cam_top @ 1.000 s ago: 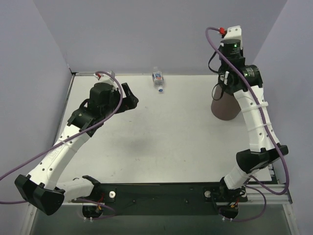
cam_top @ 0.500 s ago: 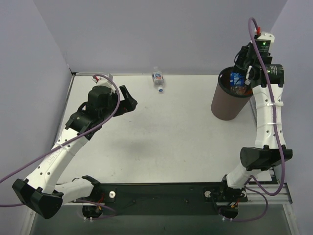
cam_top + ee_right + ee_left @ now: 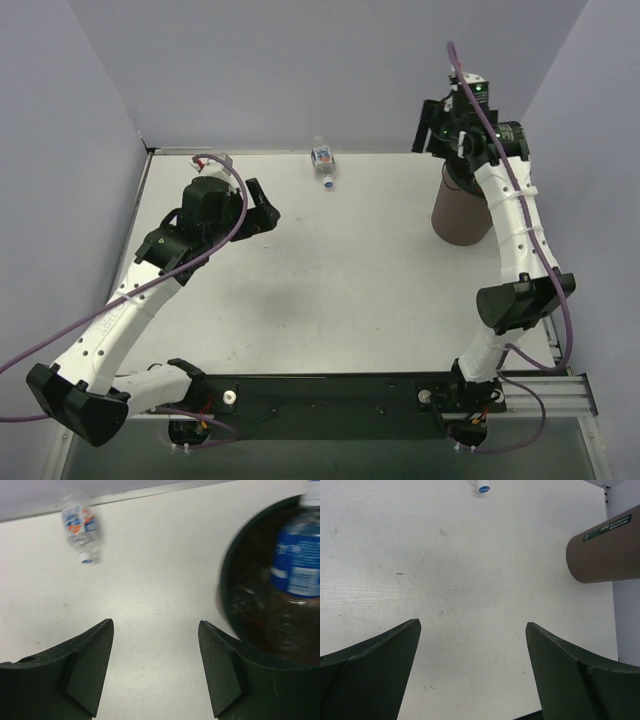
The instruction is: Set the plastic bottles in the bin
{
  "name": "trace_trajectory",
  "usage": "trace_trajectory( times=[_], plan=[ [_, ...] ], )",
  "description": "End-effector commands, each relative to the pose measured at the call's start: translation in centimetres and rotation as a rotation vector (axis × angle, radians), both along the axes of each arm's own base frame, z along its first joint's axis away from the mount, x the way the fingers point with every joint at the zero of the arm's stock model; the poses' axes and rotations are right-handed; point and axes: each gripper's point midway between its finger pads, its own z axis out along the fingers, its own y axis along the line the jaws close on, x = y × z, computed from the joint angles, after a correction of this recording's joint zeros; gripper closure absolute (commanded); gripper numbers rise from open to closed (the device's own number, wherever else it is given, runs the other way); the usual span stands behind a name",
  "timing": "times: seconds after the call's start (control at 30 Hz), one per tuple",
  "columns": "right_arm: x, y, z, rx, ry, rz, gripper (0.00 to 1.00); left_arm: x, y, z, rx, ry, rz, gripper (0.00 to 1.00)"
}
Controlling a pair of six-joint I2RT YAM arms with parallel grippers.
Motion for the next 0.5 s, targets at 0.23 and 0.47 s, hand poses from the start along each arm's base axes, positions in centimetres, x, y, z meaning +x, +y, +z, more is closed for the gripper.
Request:
trace_trajectory(
  times=[0.23,0.47],
  plan=[
    [4.4,12.2,-8.0,0.083,0.035,0.204,0.25,0.3,1.4,2.1,0.08,-0.05,-0.01,0.03],
    [8.2,17.8,-12.7,0.058,0.02,0.251,0.23,-0.2,3.3,2.1,0.117,-0.049,0.015,0.03]
  ],
)
